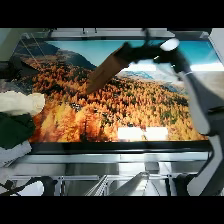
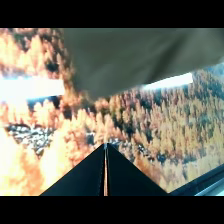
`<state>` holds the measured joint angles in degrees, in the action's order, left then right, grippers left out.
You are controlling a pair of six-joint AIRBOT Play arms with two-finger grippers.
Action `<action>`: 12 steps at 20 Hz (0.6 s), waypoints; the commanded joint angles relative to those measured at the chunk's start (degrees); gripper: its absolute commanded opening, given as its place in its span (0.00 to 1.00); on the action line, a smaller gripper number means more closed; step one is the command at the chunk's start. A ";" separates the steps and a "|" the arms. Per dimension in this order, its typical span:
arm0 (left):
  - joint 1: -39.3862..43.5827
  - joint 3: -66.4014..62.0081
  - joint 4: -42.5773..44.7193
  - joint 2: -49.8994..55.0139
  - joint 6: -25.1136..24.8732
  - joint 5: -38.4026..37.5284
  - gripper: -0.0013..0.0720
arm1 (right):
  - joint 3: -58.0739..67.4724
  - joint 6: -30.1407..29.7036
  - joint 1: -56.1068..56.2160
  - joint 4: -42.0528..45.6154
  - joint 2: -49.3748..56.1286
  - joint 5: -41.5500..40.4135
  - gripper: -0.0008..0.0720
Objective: Fold the shirts.
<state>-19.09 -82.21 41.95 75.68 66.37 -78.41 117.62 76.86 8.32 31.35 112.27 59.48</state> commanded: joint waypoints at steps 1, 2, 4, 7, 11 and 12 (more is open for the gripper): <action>0.02 0.07 0.02 -0.02 0.07 0.02 0.04 | 0.07 27.76 -12.15 43.39 -14.56 13.73 0.04; 0.31 0.07 0.02 -0.02 -0.20 0.11 0.04 | 0.07 29.49 -16.87 48.17 -17.62 20.13 0.04; 1.51 0.07 0.02 -0.02 -3.30 0.42 0.04 | 0.02 29.86 -26.62 48.41 -23.15 27.52 0.04; 4.35 0.07 0.04 -0.02 -4.66 0.44 0.04 | -1.53 30.71 -39.34 48.61 -30.21 31.30 0.04; 8.24 0.07 0.07 -0.02 -5.95 0.61 0.04 | -8.33 26.49 -52.48 48.61 -31.61 41.07 0.04; 9.07 0.07 0.09 -0.02 -5.95 0.63 0.04 | -10.03 25.90 -54.66 48.59 -31.61 41.48 0.04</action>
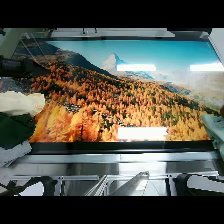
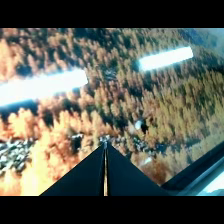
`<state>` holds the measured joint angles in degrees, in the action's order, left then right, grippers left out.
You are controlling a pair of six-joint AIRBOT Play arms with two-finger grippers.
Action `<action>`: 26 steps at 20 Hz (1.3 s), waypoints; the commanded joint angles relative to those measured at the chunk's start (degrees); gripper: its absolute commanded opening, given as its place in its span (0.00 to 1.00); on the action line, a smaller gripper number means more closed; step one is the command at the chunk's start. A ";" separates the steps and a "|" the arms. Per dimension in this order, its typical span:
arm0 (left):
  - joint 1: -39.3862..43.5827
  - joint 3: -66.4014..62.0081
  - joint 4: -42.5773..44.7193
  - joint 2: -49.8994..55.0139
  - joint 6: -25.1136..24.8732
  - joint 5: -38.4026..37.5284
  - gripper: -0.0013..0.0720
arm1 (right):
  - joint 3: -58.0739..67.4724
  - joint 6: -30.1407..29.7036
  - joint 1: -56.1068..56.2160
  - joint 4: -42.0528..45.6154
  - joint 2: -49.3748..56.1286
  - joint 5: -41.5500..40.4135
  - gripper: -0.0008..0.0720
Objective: Fold the shirts.
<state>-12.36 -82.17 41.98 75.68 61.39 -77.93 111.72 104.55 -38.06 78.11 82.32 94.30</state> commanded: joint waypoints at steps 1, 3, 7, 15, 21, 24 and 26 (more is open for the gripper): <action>3.04 0.00 0.07 -0.02 -0.96 0.17 0.04 | -4.59 -2.21 -9.88 1.84 -1.64 6.56 0.04; 3.89 0.00 0.09 -0.02 -0.96 0.17 0.04 | -4.26 -2.56 -12.22 1.53 -1.70 4.13 0.04; 4.87 0.00 0.00 -0.02 -0.90 1.20 0.04 | -4.11 -3.54 -12.57 -11.78 -1.57 -11.06 0.04; 5.03 0.02 0.02 -0.02 -0.87 3.10 0.04 | -0.52 -5.57 -12.57 -27.41 -1.36 -20.79 0.04; 5.07 0.02 0.02 -0.02 -0.90 2.67 0.04 | -5.97 -4.92 -13.90 -8.00 -2.19 -0.61 0.04; 5.05 0.02 0.04 0.00 -0.92 2.73 0.04 | -18.32 -0.57 -18.14 3.78 -8.57 3.34 0.04; 5.07 0.02 0.02 0.02 -0.92 2.67 0.04 | -25.57 -0.39 -23.63 10.10 -13.03 4.35 0.04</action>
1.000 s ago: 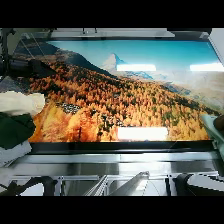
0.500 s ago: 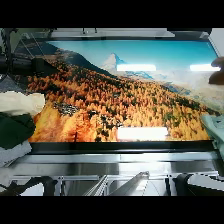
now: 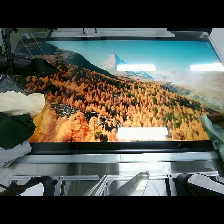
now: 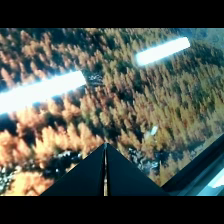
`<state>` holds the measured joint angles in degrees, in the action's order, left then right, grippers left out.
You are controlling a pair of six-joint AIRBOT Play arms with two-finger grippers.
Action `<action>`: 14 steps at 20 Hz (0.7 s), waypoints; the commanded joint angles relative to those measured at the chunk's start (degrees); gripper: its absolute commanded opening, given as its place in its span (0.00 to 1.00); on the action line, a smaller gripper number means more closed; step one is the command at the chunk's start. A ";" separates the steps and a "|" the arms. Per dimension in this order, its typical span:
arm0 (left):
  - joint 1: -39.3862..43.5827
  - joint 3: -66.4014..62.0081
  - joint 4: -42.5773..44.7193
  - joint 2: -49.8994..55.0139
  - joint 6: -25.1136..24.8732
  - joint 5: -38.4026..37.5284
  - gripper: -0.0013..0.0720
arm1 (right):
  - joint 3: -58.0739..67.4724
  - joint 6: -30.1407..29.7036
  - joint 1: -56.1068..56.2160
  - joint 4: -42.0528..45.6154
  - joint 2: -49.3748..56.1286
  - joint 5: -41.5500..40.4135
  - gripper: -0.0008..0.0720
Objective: Fold the shirts.
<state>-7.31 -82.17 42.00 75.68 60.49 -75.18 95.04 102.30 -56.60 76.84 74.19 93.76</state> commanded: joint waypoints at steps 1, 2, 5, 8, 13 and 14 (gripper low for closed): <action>0.02 0.02 0.00 0.02 -0.04 -0.07 0.04 | -11.82 1.33 -8.76 12.81 -6.27 6.10 0.04; 0.02 0.02 0.00 0.02 -0.04 -0.07 0.04 | -14.45 -0.39 -12.02 12.94 -7.19 6.80 0.04; 0.02 0.02 0.00 0.39 -0.04 -0.04 0.04 | -21.11 -6.99 -18.64 12.94 -8.31 4.02 0.04; 0.26 0.02 -0.02 1.68 -0.02 -0.87 0.04 | -24.04 -7.58 -20.09 12.92 -7.93 -0.11 0.44; 1.99 0.00 0.07 3.74 -0.07 -0.70 0.04 | -23.93 -9.53 -20.09 13.60 -7.30 1.33 0.97; 2.12 0.00 -0.04 3.76 -0.07 -0.15 0.04 | -23.87 -9.51 -20.06 13.53 -7.30 1.79 0.97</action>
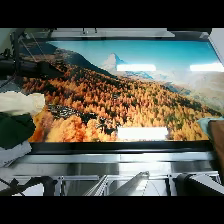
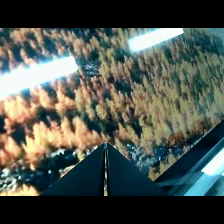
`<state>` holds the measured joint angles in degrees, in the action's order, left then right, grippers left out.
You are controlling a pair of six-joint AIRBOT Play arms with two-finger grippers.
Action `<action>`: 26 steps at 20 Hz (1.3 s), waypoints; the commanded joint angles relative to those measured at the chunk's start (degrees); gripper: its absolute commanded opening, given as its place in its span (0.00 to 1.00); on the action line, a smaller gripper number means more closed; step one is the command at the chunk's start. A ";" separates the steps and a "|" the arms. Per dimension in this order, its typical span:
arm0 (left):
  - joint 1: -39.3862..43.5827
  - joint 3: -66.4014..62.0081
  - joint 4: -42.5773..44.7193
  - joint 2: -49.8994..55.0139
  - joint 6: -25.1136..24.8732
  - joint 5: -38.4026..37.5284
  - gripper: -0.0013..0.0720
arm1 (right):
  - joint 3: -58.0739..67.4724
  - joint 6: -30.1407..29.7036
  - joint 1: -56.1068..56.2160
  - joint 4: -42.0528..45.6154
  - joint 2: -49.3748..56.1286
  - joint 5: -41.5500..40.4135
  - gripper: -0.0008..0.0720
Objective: Fold the shirts.
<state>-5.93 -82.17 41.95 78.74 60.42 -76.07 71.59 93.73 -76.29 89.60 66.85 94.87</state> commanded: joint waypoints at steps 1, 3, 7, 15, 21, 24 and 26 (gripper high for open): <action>0.81 0.00 -0.02 0.66 0.00 1.68 0.04 | -0.42 -0.87 0.02 0.39 0.04 0.79 0.97; 0.96 0.00 -0.09 0.63 0.02 2.80 0.04 | -0.42 -0.76 2.19 -2.95 0.07 -0.37 0.96; 0.92 -0.55 -2.45 -0.17 0.00 0.52 0.04 | -0.42 -5.01 14.62 -22.64 0.04 -9.70 0.04; 3.67 3.41 -2.97 -11.04 8.61 -7.74 0.04 | -8.28 -14.71 64.48 -33.51 -9.07 -15.17 0.04; 16.94 35.23 -2.97 -26.38 13.09 2.84 0.04 | -26.99 -11.41 91.21 -30.47 -14.40 -30.12 0.04; 18.43 38.66 -2.95 -29.05 14.53 4.33 0.04 | -26.99 -11.04 92.48 -32.39 -13.35 -28.46 0.04; 18.51 38.88 -3.04 -30.36 14.51 4.76 0.04 | -26.99 -11.04 92.45 -32.83 -13.25 -28.48 0.04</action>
<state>11.20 -46.44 38.96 51.09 73.60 -73.28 45.74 82.46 13.91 57.84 53.52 67.24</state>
